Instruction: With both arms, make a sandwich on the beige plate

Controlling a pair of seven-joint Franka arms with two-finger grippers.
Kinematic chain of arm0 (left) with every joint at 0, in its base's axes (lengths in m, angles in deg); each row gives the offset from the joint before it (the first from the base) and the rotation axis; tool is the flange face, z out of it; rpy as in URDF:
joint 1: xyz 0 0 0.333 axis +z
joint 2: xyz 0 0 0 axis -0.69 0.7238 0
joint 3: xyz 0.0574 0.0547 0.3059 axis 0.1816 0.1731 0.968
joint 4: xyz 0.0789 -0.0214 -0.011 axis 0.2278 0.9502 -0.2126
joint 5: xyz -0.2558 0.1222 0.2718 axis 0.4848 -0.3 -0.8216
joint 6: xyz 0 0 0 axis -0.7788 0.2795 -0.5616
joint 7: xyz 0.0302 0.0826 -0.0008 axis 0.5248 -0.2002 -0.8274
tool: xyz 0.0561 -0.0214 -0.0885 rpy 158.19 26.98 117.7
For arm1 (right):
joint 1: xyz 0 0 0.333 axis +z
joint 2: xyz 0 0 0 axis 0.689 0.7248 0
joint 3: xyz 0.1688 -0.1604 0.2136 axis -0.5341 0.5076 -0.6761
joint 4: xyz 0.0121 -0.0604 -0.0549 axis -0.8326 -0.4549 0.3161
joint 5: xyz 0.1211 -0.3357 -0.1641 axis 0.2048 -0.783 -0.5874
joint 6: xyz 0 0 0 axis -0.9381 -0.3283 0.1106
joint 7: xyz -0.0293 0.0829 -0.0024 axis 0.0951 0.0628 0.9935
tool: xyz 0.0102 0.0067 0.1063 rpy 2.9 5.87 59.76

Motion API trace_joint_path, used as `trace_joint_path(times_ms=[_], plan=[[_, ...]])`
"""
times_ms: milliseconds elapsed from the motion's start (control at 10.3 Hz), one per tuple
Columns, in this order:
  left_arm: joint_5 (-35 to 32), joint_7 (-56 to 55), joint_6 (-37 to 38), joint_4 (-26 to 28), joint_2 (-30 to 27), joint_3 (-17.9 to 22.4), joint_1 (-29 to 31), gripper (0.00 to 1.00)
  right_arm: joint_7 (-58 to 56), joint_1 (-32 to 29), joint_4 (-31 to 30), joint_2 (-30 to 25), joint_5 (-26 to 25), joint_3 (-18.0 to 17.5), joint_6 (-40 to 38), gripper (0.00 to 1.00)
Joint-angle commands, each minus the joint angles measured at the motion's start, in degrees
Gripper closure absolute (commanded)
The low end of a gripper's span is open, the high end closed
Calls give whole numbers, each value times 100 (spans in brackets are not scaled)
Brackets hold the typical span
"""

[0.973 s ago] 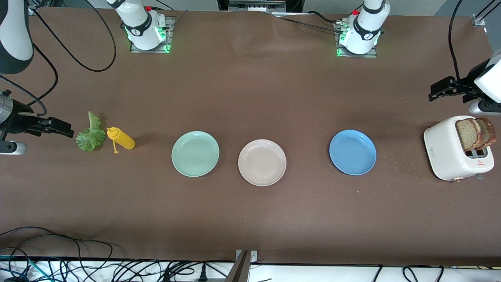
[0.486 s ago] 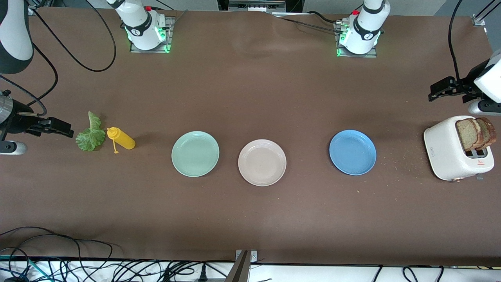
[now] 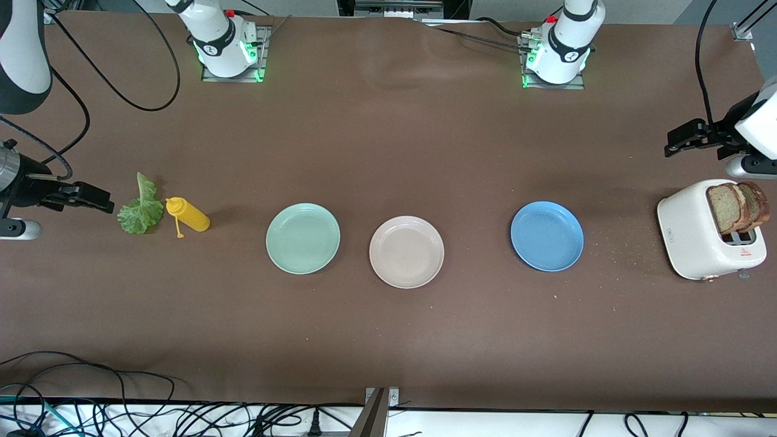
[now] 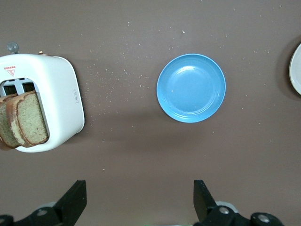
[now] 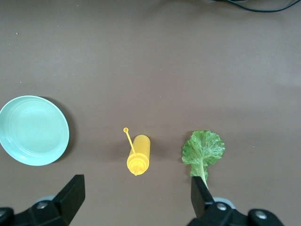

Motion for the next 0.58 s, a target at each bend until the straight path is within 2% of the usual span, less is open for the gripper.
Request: trace_joint_path(times_ms=[0, 389, 486], plan=[[114, 130, 156, -198, 78, 5, 25, 0, 40, -28, 139, 53, -98, -42, -111, 0], [26, 113, 156, -155, 113, 49, 86, 0, 58, -28, 139, 53, -80, -42, -111, 0], [26, 113, 156, -163, 305, 31, 356, 0, 58, -28, 139, 53, -80, -42, -111, 0]])
